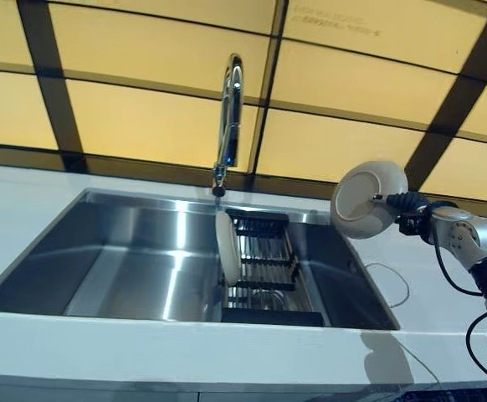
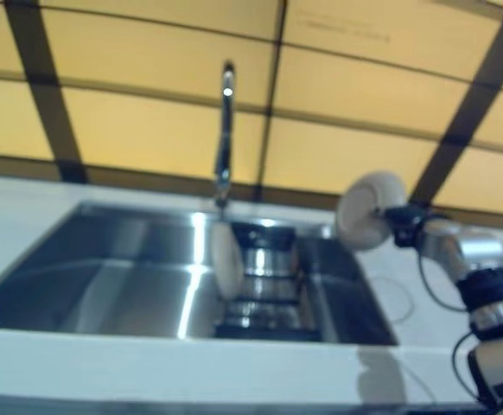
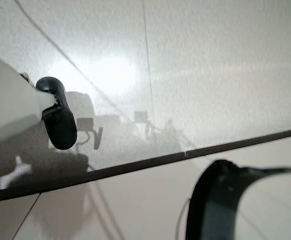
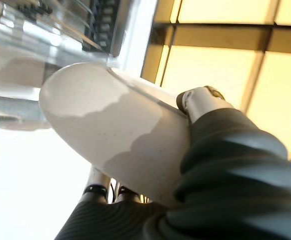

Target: Take plates into dishwasher

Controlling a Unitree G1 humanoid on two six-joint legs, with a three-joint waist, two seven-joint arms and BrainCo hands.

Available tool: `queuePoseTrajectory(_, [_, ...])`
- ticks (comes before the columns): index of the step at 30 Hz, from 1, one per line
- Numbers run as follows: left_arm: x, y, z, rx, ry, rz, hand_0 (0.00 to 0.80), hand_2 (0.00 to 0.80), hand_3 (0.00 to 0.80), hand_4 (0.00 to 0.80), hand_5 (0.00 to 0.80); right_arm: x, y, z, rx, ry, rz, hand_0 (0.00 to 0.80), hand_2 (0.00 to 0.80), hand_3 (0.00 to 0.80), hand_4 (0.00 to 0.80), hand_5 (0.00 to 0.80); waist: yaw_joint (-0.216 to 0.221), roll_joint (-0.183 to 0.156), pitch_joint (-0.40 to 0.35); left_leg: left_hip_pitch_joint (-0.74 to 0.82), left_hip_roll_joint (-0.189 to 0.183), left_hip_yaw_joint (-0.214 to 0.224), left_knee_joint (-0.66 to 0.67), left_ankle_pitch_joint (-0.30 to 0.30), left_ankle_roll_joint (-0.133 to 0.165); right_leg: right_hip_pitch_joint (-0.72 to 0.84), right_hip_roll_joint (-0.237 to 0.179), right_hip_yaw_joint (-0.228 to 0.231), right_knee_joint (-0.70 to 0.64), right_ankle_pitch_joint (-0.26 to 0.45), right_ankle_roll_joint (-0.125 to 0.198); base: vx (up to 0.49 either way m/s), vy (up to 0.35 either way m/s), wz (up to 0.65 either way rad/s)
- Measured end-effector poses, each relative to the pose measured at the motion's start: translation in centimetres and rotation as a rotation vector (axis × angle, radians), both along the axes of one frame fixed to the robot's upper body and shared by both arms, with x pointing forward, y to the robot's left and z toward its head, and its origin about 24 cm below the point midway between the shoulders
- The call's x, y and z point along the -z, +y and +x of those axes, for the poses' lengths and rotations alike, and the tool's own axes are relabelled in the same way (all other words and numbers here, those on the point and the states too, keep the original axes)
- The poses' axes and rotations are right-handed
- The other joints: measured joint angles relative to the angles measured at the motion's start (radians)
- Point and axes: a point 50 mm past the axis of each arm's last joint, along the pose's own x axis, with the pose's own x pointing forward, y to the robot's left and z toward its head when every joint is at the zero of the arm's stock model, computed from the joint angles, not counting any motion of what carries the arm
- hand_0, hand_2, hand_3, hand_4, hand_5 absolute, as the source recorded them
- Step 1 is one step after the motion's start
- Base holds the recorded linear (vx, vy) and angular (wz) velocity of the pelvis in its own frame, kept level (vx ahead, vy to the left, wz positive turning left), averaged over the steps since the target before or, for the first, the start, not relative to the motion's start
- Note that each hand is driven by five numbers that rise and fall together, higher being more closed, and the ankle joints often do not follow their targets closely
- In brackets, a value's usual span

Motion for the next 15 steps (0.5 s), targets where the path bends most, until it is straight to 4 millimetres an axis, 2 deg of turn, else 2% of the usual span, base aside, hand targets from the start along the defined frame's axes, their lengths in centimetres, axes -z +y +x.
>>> queuePoseTrajectory(4, [0.1, -0.3, 0.1, 0.052, 0.013, 0.015, 0.000, 0.000, 0.000, 0.000, 0.000, -0.5, -0.9, -0.5, 0.027, -0.006, -0.009, 0.800, 0.800, 0.800, 0.800, 0.800, -0.014, 0.011, -0.017, 0.002, 0.000, 0.022, 0.002, -0.003, 0.000, -0.010, 0.000, 0.023, 0.002, 0.005, 0.003, 0.012, 0.068, -0.18])
queuePoseTrajectory(8, [0.1, -0.3, -0.1, 0.112, 0.045, 0.037, 0.000, 0.000, 0.000, 0.000, 0.000, -0.5, -1.6, -0.8, 0.053, -0.019, 0.012, 0.800, 0.800, 0.800, 0.800, 0.800, -0.034, 0.023, -0.017, 0.002, -0.003, 0.023, -0.001, -0.001, 0.006, -0.016, -0.005, 0.019, 0.017, 0.013, 0.005, -0.201, 0.054, -0.02])
queuePoseTrajectory(9, [0.1, -0.1, -0.1, 0.105, 0.052, 0.042, 0.000, 0.000, 0.000, 0.000, 0.000, -0.5, -1.6, -0.8, 0.059, -0.026, 0.016, 0.800, 0.800, 0.800, 0.800, 0.800, -0.033, 0.032, -0.013, -0.002, -0.006, 0.033, 0.002, 0.003, 0.010, -0.033, 0.006, 0.019, 0.035, 0.025, 0.009, -0.114, 0.010, -0.23])
queuePoseTrajectory(11, [0.0, 0.0, 0.2, 0.100, 0.052, 0.051, 0.000, 0.000, 0.000, 0.000, 0.000, -0.8, -1.7, -0.8, 0.075, -0.042, 0.029, 0.800, 0.800, 0.800, 0.800, 0.800, -0.034, 0.057, -0.001, -0.019, 0.016, 0.036, -0.003, 0.002, 0.020, -0.054, 0.014, 0.016, 0.037, 0.067, 0.063, -0.269, -0.004, -0.22])
queuePoseTrajectory(12, [-0.1, 0.3, 0.1, 0.090, 0.059, 0.062, 0.000, 0.000, 0.000, 0.000, 0.000, -0.7, -1.9, -0.9, 0.090, -0.043, 0.032, 0.800, 0.800, 0.800, 0.800, 0.800, -0.032, 0.080, 0.008, -0.031, 0.039, 0.055, -0.004, 0.020, 0.037, -0.077, 0.018, -0.001, 0.095, 0.040, 0.086, -0.422, -0.027, -0.09])
queuePoseTrajectory(13, [-0.1, 0.5, 0.0, 0.080, 0.060, 0.067, 0.000, 0.000, 0.000, 0.000, 0.000, -0.8, -1.9, -0.9, 0.092, -0.045, 0.032, 0.800, 0.800, 0.800, 0.800, 0.800, -0.027, 0.088, 0.007, -0.037, 0.049, 0.064, -0.001, 0.024, 0.036, -0.104, 0.023, -0.017, 0.184, 0.000, 0.069, -0.460, -0.085, -0.22])
queuePoseTrajectory(14, [-0.3, 0.9, 0.3, 0.065, 0.045, 0.084, 0.000, 0.000, 0.000, 0.000, 0.000, -0.9, -2.2, -1.0, 0.099, -0.047, 0.025, 0.800, 0.800, 0.800, 0.800, 0.800, -0.001, 0.110, 0.001, -0.067, 0.089, 0.091, 0.008, 0.027, 0.034, -0.175, 0.030, -0.040, 0.425, -0.101, 0.056, -0.314, -0.146, -0.28])
queuePoseTrajectory(15, [-0.6, 1.4, 0.7, 0.059, 0.035, 0.105, 0.000, 0.000, 0.000, 0.000, 0.000, -1.4, -2.4, -1.2, 0.103, -0.059, 0.022, 0.800, 0.800, 0.800, 0.800, 0.800, 0.014, 0.108, -0.004, -0.087, 0.100, 0.096, 0.027, 0.027, 0.031, -0.173, 0.013, -0.042, 0.511, -0.154, 0.072, -0.377, -0.214, -0.35])
